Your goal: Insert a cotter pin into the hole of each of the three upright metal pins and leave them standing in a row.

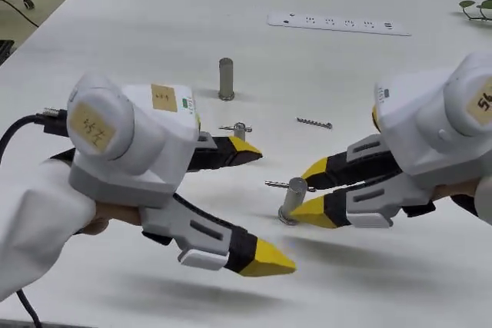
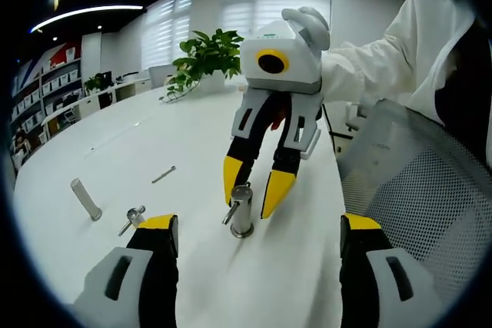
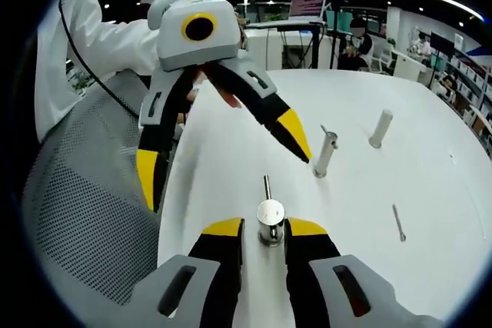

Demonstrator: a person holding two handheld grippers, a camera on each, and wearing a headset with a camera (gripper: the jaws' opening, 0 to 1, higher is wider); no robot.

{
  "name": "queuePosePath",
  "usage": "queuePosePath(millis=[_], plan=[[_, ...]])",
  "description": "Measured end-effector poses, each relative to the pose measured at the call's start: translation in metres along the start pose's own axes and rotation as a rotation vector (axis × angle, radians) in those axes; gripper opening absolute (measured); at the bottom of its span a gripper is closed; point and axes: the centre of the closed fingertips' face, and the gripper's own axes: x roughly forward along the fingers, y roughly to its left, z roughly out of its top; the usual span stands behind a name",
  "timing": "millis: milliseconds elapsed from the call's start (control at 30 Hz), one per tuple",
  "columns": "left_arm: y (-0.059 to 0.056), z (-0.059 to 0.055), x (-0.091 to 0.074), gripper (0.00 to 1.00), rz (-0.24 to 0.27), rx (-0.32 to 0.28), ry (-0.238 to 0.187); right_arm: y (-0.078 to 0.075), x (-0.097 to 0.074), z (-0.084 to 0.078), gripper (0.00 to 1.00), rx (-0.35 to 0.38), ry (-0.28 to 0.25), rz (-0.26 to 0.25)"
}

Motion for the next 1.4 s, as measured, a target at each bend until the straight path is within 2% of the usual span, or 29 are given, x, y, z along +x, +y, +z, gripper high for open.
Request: queuePosePath(millis=[67, 133, 300, 400, 467, 567, 733, 933, 1067, 1167, 1400], plan=[[0.000, -0.006, -0.001, 0.99, 0.005, -0.006, 0.019, -0.001, 0.001, 0.000, 0.16, 0.003, -0.001, 0.001], [-0.001, -0.013, -0.003, 0.97, 0.000, -0.015, 0.042, -0.002, 0.002, -0.001, 0.15, 0.005, -0.001, 0.001], [-0.003, -0.017, -0.005, 0.97, 0.005, -0.045, 0.031, -0.003, 0.003, -0.001, 0.14, 0.005, 0.000, 0.010], [-0.004, -0.021, -0.005, 0.98, 0.004, -0.061, 0.039, -0.004, 0.003, -0.001, 0.12, 0.003, -0.002, 0.008], [-0.001, -0.028, -0.004, 0.98, 0.021, -0.059, 0.071, -0.005, 0.003, -0.001, 0.10, -0.002, 0.001, 0.006], [-0.001, -0.035, -0.005, 0.97, 0.022, -0.055, 0.096, -0.006, 0.002, -0.002, 0.09, -0.001, 0.007, 0.012], [0.000, -0.036, -0.007, 0.96, 0.030, -0.071, 0.093, -0.004, 0.001, -0.002, 0.08, -0.051, 0.014, 0.015], [-0.001, -0.037, -0.010, 0.94, 0.023, -0.072, 0.099, -0.009, 0.000, 0.000, 0.08, -0.057, 0.006, 0.015], [0.000, -0.036, -0.013, 0.94, 0.028, -0.081, 0.091, -0.020, -0.007, 0.007, 0.07, -0.056, -0.013, -0.006], [0.000, -0.035, -0.015, 0.94, 0.033, -0.084, 0.090, -0.036, -0.011, 0.011, 0.07, -0.085, -0.011, -0.032], [0.002, -0.033, -0.019, 0.95, 0.042, -0.113, 0.076, -0.064, -0.015, 0.009, 0.07, -0.099, 0.002, -0.062]])
